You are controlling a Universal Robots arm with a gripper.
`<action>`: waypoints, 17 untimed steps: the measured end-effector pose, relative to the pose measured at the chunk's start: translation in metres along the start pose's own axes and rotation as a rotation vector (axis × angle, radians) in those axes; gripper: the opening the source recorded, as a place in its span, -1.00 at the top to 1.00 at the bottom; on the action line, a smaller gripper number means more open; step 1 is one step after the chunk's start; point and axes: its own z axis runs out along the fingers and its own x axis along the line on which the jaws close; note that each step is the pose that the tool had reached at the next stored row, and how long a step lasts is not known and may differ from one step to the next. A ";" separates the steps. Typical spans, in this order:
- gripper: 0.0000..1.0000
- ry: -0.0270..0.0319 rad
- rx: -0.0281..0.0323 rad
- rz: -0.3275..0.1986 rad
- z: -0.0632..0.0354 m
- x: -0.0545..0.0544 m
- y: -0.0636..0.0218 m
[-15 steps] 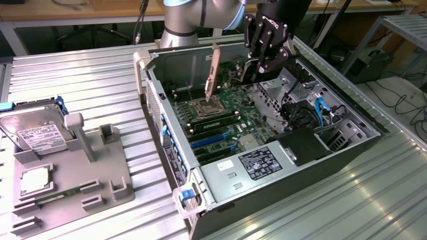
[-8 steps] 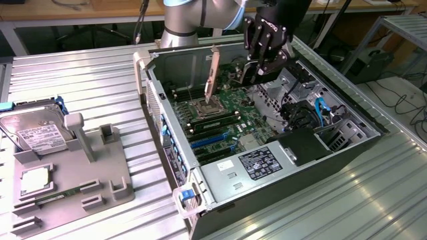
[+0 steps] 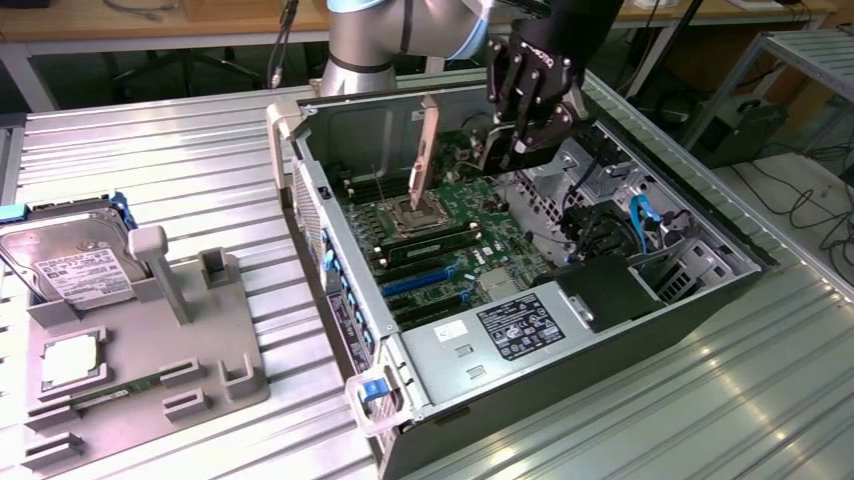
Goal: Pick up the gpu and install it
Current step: 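Insert the gpu into the slot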
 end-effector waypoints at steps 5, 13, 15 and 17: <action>0.45 -0.0001 0.0000 -0.001 0.0024 0.000 0.0000; 0.45 0.0000 -0.0001 -0.002 0.0061 0.000 0.0000; 0.45 0.0000 -0.0001 -0.002 0.0070 0.000 0.0000; 0.45 0.0000 0.0000 -0.002 0.0080 0.001 0.0000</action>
